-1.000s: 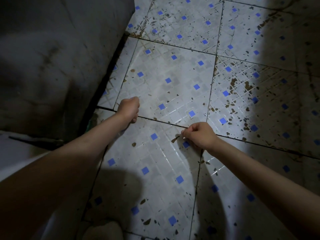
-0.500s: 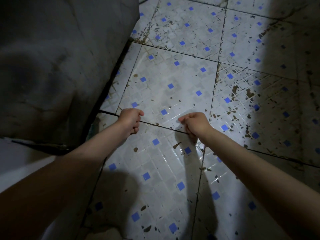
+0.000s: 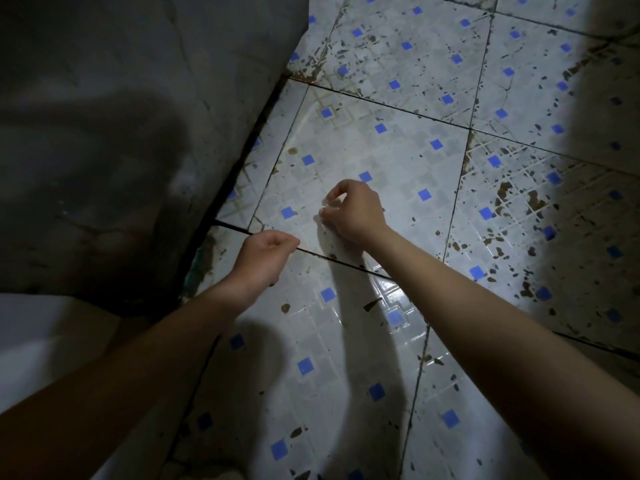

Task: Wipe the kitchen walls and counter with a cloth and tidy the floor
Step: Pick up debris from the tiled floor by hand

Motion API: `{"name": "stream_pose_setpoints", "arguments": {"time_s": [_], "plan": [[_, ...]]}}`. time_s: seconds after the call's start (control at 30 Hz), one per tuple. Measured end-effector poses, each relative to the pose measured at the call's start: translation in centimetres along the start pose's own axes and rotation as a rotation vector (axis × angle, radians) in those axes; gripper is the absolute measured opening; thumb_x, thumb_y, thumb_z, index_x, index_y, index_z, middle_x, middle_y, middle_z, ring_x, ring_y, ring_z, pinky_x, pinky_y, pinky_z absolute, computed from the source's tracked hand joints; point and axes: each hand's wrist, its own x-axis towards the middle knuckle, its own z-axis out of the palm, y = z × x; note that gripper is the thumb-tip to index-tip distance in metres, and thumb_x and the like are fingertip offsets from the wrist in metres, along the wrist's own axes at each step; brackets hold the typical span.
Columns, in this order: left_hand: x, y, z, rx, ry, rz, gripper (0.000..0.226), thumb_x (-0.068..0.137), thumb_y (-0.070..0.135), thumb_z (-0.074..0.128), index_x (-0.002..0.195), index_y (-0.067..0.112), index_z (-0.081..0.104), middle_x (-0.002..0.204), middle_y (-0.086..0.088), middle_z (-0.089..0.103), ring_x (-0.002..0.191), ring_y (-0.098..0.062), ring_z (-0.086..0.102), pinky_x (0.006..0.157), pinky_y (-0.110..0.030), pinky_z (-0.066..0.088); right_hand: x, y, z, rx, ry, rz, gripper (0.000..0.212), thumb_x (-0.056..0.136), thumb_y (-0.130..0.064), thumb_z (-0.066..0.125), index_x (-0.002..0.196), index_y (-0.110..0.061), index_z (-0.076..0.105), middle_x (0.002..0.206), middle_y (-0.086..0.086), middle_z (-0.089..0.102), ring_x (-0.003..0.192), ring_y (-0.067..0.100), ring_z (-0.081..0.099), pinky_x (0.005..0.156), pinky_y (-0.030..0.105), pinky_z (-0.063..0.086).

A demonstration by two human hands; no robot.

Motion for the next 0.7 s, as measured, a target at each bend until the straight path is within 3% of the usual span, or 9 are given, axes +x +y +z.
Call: {"name": "stream_pose_setpoints", "arguments": {"time_s": [0.07, 0.2, 0.33, 0.53, 0.7], "plan": [[0.3, -0.2, -0.2, 0.025, 0.02, 0.014, 0.01, 0.088, 0.023, 0.059, 0.088, 0.015, 0.065, 0.063, -0.001, 0.05, 0.053, -0.014, 0.041, 0.048, -0.023, 0.033, 0.5, -0.1, 0.2, -0.039, -0.011, -0.019, 0.023, 0.078, -0.021, 0.071, 0.098, -0.012, 0.066, 0.106, 0.002, 0.065, 0.099, 0.018, 0.058, 0.072, 0.023, 0.037], [0.4, -0.6, -0.6, 0.031, 0.038, 0.004, 0.009, 0.088, 0.021, 0.058, 0.083, 0.015, 0.064, 0.061, -0.002, 0.05, 0.051, -0.014, 0.041, 0.047, -0.022, 0.033, 1.1, 0.0, 0.6, -0.134, -0.035, -0.052, 0.018, 0.077, -0.019, 0.071, 0.092, -0.012, 0.064, 0.1, 0.004, 0.067, 0.096, 0.023, 0.06, 0.075, 0.03, 0.046], [0.5, -0.9, -0.9, 0.019, 0.037, -0.013, 0.01, 0.088, 0.02, 0.059, 0.081, 0.015, 0.064, 0.062, -0.002, 0.05, 0.053, -0.015, 0.041, 0.047, -0.022, 0.032, 1.0, 0.2, 1.1, -0.225, -0.05, -0.092, 0.011, 0.081, -0.019, 0.066, 0.086, -0.011, 0.061, 0.095, 0.009, 0.066, 0.092, 0.029, 0.06, 0.07, 0.032, 0.044], [0.7, -1.2, -1.3, 0.022, 0.068, -0.011, 0.015, 0.086, 0.018, 0.061, 0.072, 0.016, 0.062, 0.061, -0.004, 0.05, 0.049, -0.016, 0.04, 0.045, -0.022, 0.031, 0.8, 0.0, 1.2, -0.363, -0.107, -0.081, 0.012, 0.09, -0.013, 0.043, 0.086, -0.008, 0.053, 0.101, 0.02, 0.062, 0.093, 0.038, 0.057, 0.066, 0.031, 0.034], [0.6, -1.3, -1.7, 0.043, 0.063, 0.001, 0.012, 0.086, 0.019, 0.061, 0.077, 0.013, 0.064, 0.062, -0.003, 0.051, 0.05, -0.016, 0.04, 0.046, -0.022, 0.032, -0.2, 0.0, 0.7, -0.55, -0.16, -0.112, 0.021, 0.092, -0.002, 0.038, 0.108, 0.001, 0.051, 0.112, 0.02, 0.06, 0.101, 0.037, 0.057, 0.072, 0.031, 0.034]]}}
